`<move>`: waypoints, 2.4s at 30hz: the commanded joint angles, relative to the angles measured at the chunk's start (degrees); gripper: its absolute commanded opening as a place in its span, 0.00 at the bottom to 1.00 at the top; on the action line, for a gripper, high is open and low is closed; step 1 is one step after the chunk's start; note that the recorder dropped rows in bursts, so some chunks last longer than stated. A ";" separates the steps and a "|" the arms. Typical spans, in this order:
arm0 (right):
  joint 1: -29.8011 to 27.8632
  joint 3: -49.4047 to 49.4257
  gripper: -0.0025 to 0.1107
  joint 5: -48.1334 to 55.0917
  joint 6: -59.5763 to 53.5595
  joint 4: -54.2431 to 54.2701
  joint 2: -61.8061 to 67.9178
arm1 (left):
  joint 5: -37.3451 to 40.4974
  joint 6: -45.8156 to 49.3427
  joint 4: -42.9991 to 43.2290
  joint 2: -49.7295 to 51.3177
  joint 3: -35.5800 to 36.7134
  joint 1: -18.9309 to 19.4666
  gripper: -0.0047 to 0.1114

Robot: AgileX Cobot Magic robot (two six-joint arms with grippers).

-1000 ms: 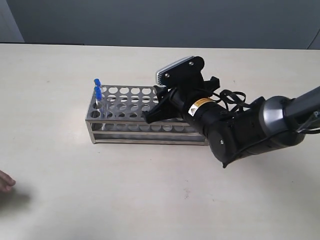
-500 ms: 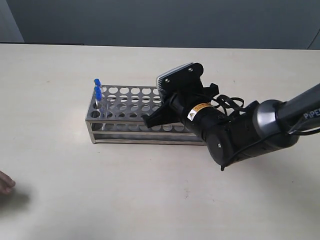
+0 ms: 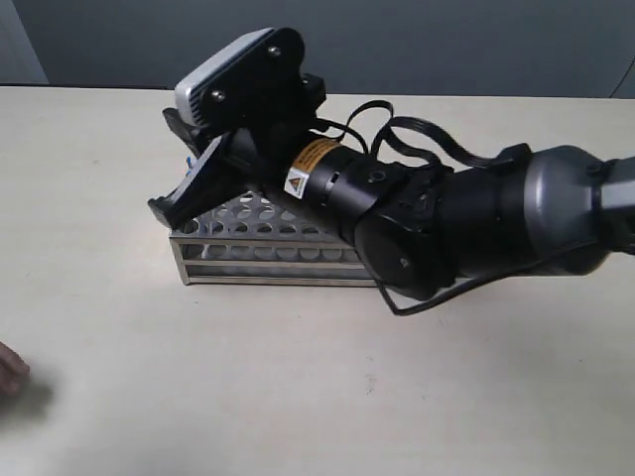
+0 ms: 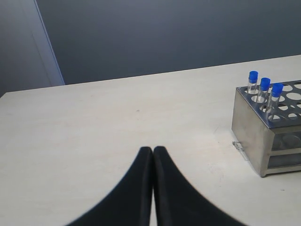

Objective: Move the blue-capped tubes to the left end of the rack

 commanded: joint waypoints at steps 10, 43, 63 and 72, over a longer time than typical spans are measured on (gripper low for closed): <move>0.95 -2.91 0.02 0.93 5.36 -3.96 8.03 | -0.48 -0.04 -0.30 0.20 -0.30 -0.25 0.05; 0.95 -7.14 0.36 7.41 6.40 -4.75 14.34 | -0.48 -0.04 -0.30 0.20 -0.30 -0.25 0.05; -14.41 -5.93 0.02 37.06 -17.86 16.19 -19.82 | -0.48 -0.04 -0.30 0.20 -0.30 -0.25 0.05; -35.75 8.54 0.02 41.50 -17.17 16.19 -43.34 | -0.48 -0.04 -0.30 0.20 -0.30 -0.25 0.05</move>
